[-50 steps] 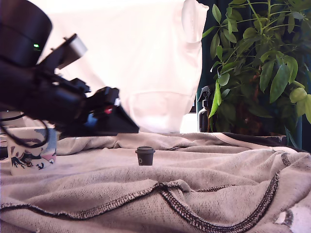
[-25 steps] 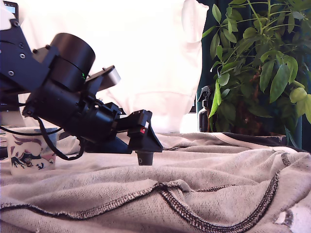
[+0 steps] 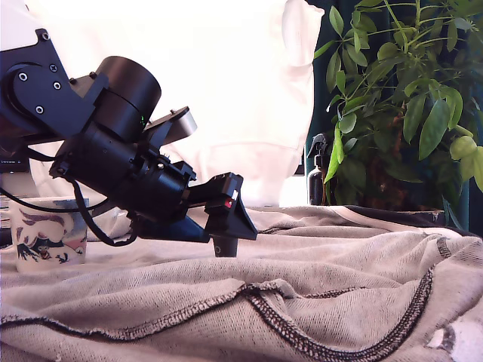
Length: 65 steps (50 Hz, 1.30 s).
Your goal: Pick the grey coffee capsule and place it inside the blue coffee cup
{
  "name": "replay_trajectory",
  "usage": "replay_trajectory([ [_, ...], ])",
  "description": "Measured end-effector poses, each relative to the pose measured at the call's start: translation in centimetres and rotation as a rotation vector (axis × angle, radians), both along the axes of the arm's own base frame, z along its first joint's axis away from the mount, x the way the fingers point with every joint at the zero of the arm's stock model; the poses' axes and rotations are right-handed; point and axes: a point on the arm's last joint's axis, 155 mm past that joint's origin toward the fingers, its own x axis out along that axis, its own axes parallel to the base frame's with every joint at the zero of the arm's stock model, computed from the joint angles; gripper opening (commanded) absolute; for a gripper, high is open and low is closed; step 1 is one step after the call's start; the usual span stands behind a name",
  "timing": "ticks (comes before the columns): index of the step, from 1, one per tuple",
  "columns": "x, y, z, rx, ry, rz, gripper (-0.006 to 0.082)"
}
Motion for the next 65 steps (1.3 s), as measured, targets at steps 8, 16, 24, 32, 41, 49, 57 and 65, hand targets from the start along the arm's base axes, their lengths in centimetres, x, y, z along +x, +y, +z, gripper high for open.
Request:
replay_trajectory([
  [8, -0.5, 0.8, -1.4, 0.016, 0.084, 0.029, 0.0787],
  [16, 0.2, 0.9, -1.2, 0.023, 0.135, 0.06, 0.0787],
  [24, 1.9, 0.4, 0.7, 0.021, 0.121, 0.081, 0.0773],
  [32, 2.3, 0.1, 1.4, 0.036, 0.141, 0.083, 0.0695],
  [41, 2.0, 0.3, 1.0, 0.048, 0.159, 0.084, 0.0695],
  [49, 1.8, 0.3, 0.4, 0.043, 0.193, 0.095, 0.0701],
  [57, 1.5, 0.1, -1.7, 0.058, 0.237, 0.086, 0.07],
  [65, 1.4, 0.1, -1.8, 0.065, 0.247, 0.095, 0.064],
])
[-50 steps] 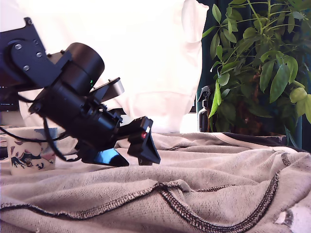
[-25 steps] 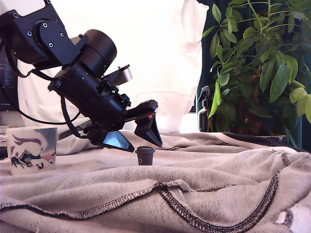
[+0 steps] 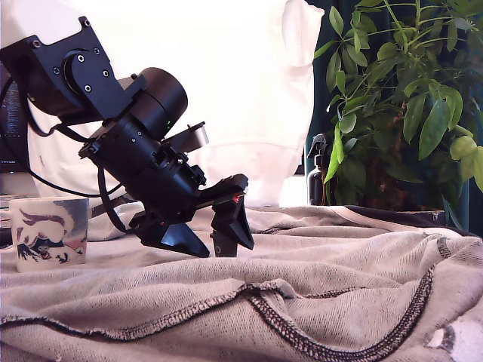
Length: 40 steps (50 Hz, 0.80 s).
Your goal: Pick the grey coffee capsule and place it inside the blue coffee cup
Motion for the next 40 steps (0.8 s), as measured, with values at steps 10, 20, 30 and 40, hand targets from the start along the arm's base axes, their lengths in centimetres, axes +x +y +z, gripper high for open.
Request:
replay_trajectory([
  [10, -0.4, 0.1, -0.3, 0.015, 0.025, -0.005, 0.0304],
  [20, -1.2, 0.0, -0.5, 0.023, 0.073, -0.029, 0.0178],
  [30, -2.0, 0.2, -0.4, 0.033, 0.098, -0.036, 0.0177],
  [40, -2.2, 0.3, 2.2, 0.009, 0.059, -0.039, 0.0177],
])
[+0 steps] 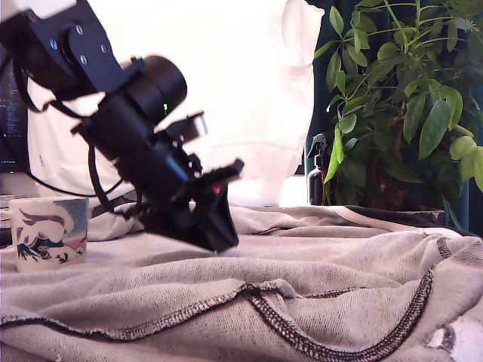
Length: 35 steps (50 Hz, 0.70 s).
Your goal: Pick the grey coffee capsule and place it inside the blue coffee cup
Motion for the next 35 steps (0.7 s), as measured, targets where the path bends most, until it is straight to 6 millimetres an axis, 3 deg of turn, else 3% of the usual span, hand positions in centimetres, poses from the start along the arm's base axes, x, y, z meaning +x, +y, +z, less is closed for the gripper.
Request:
replay_trajectory([
  [9, 0.3, 0.0, 3.3, -0.032, -0.07, -0.003, 0.0178],
  [17, 0.1, 0.4, 2.9, -0.008, -0.053, -0.007, 0.0178],
  [26, 0.4, 2.2, 2.9, 0.038, -0.014, 0.012, 0.0178],
  [35, 1.0, 5.6, 6.6, 0.041, -0.057, 0.083, 0.0178],
])
